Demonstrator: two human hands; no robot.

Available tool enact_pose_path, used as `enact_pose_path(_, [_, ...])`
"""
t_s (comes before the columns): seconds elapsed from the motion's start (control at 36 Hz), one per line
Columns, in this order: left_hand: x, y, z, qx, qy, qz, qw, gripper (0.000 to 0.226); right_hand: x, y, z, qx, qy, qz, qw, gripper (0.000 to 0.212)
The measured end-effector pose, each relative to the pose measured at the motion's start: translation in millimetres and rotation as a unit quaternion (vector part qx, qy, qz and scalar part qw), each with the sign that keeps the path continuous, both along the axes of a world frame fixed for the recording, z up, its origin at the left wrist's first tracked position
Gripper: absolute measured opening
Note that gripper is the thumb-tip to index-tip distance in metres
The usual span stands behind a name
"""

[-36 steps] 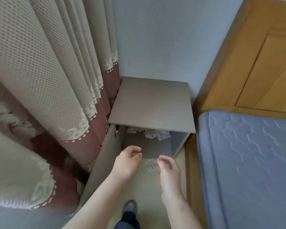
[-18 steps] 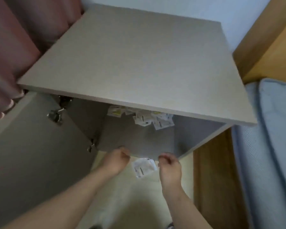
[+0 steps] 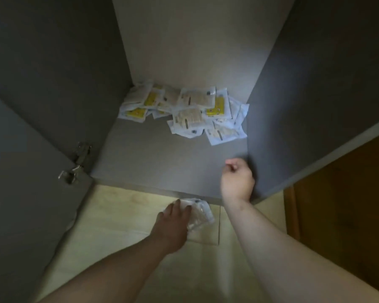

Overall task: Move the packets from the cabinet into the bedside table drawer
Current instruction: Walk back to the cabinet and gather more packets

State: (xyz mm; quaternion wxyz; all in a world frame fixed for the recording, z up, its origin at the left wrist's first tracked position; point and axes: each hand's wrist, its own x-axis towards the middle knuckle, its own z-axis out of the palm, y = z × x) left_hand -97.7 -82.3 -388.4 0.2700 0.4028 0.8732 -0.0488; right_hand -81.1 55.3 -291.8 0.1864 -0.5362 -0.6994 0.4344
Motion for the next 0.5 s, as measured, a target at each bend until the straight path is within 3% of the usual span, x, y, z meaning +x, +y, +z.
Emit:
enact_pose_path(0.17, [0.7,3.2,-14.4,0.03,0.019,-0.04,0.999,0.076,5.8,2.7,-11.3,0.004,-0.026,0.009,1.0,0.022])
enact_pose_path(0.28, [-5.1,9.7,-14.7,0.001,0.05,-0.087,0.995,0.082,-7.5,13.9,-13.5,0.008,-0.005,0.012,1.0,0.023])
enact_pose_path(0.33, [-9.2,10.7,-11.8,0.029,0.069,-0.098,0.992,0.078,-9.2,14.1,-15.8,0.008,0.004,0.01,1.0,0.023])
enact_pose_path(0.42, [-7.5,4.6,-27.0,0.084,0.138,-0.136,0.977,0.051,-1.4,9.9,-23.3,0.004,-0.013,0.016,1.0,0.023])
enact_pose_path(0.5, [-2.4,5.1,-40.1,0.076,0.152,-0.129,0.977,0.065,5.7,9.9,-32.1,-0.012,-0.034,0.013,0.999,0.023])
